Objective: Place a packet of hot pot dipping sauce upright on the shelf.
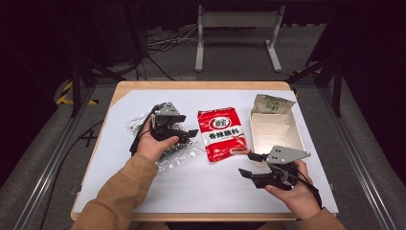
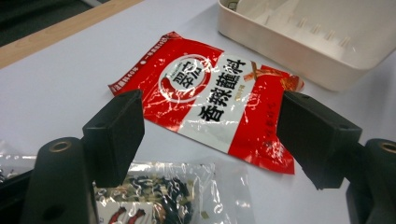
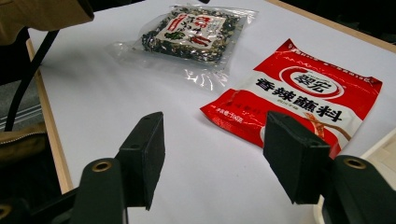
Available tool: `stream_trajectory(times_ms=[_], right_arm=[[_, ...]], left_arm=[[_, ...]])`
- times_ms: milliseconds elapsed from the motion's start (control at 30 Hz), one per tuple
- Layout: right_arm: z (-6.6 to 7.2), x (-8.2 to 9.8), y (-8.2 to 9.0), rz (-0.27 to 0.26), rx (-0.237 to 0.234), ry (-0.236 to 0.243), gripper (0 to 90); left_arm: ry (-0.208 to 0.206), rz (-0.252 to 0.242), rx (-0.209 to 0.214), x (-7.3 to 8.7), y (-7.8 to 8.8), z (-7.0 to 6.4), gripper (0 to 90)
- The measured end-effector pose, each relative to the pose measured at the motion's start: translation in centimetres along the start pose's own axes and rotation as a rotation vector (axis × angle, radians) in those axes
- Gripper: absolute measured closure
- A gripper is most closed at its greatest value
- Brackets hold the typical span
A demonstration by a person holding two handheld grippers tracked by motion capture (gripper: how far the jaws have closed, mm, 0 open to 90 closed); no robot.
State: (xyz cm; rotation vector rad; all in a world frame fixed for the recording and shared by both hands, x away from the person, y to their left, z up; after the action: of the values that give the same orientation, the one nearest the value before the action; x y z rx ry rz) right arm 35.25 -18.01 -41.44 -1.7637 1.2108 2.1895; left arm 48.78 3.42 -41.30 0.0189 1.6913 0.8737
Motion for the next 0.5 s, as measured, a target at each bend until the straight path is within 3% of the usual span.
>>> stream_trajectory(times_ms=[267, 367, 500], right_arm=[[-0.2, 0.9, 1.1, 0.005, 0.001, 0.032, 39.0], [-0.2, 1.0, 1.3, -0.004, -0.005, 0.038, 38.9], [-0.1, 1.2, 1.4, -0.014, -0.018, 0.036, 38.9]], left_arm=[[0.028, -0.001, -0.069, -1.5, -2.6, 2.1, 23.3], [0.040, -0.015, -0.072, -2.0, -3.3, 2.3, 23.7], [0.040, 0.004, -0.073, -2.4, -4.5, 2.7, 23.9]])
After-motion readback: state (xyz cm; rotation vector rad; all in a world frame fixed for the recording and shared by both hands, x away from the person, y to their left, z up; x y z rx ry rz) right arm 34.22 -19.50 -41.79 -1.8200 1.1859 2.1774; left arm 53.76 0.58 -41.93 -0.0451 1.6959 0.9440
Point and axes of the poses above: each handheld gripper's, and its own axes: y roughly backward along the jaws, x roughly out of its underside, z roughly to its left, the point moved 9 cm from there along -y, roughly forward along the jaws, and after that the axes turned 3 degrees about -y, right-handed, at the moved point
